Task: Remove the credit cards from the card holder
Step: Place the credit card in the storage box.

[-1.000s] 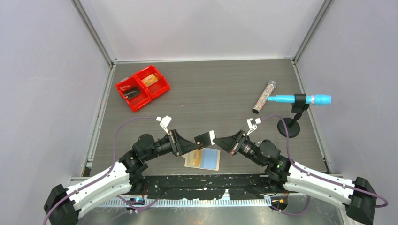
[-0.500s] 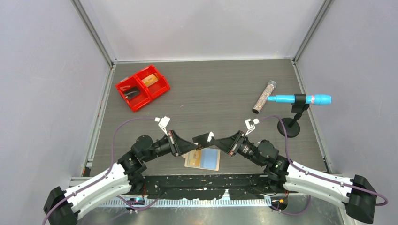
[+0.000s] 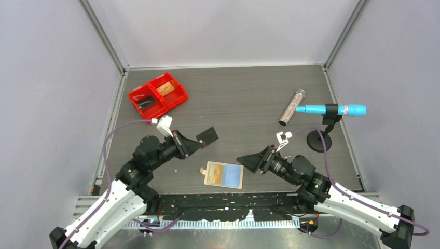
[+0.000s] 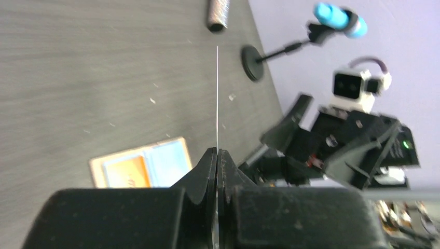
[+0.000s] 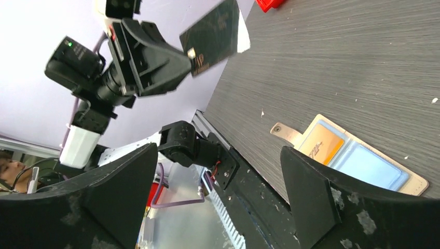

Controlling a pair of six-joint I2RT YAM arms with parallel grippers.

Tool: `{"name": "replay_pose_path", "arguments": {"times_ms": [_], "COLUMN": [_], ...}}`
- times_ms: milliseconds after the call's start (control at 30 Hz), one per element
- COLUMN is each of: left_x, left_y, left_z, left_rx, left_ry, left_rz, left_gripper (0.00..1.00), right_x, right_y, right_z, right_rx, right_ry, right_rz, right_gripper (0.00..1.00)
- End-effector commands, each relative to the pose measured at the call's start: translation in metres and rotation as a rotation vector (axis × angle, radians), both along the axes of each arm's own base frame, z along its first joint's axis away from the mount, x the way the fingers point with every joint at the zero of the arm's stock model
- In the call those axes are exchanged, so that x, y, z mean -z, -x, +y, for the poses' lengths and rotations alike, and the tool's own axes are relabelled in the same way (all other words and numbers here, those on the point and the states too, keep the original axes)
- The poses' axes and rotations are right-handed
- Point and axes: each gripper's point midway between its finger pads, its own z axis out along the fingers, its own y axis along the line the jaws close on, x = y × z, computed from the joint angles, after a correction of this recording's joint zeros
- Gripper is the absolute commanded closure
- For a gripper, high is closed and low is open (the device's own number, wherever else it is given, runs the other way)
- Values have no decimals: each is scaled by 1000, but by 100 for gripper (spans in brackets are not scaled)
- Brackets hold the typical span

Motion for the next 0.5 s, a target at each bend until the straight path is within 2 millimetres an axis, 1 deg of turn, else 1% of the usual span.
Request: {"name": "replay_pose_path", "arguments": {"times_ms": [0, 100, 133, 167, 200, 233, 300, 333, 367, 400, 467], "left_x": [-3, -7, -13, -13, -12, -11, -4, -4, -2, 1, 7], "left_y": [-21, -39, -46, -51, -58, -66, -78, -84, -89, -96, -109], "left_z": [34, 61, 72, 81, 91, 105, 120, 128, 138, 147, 168], "left_rx": [-82, -159, -190, -214, -238, -279, -303, -318, -338, -356, -403], "left_ry": [-145, -209, -228, -252, -268, -281, -282, -279, -274, -274, -279], "left_rz": [-14, 6, 12, 31, 53, 81, 149, 163, 189, 213, 255], "left_gripper": [100, 100, 100, 100, 100, 100, 100, 100, 100, 100, 100], "right_x": [-11, -8, -6, -5, -3, -2, -1, 0, -4, 0, -2], "right_y": [4, 6, 7, 7, 7, 8, 7, 6, 6, 5, 3], "right_z": [-2, -1, 0, 0, 0, 1, 1, 1, 2, 2, 3], "right_rx": [-23, -39, -45, -50, -52, -54, -55, -55, -54, -56, -55], "right_ry": [55, 75, 83, 85, 94, 100, 121, 137, 140, 164, 183], "right_rz": [-42, -47, -47, -48, -48, -49, -49, -52, -56, -53, -61], "right_gripper": [4, 5, 5, 5, 5, 5, 5, 5, 5, 5, 5]}}
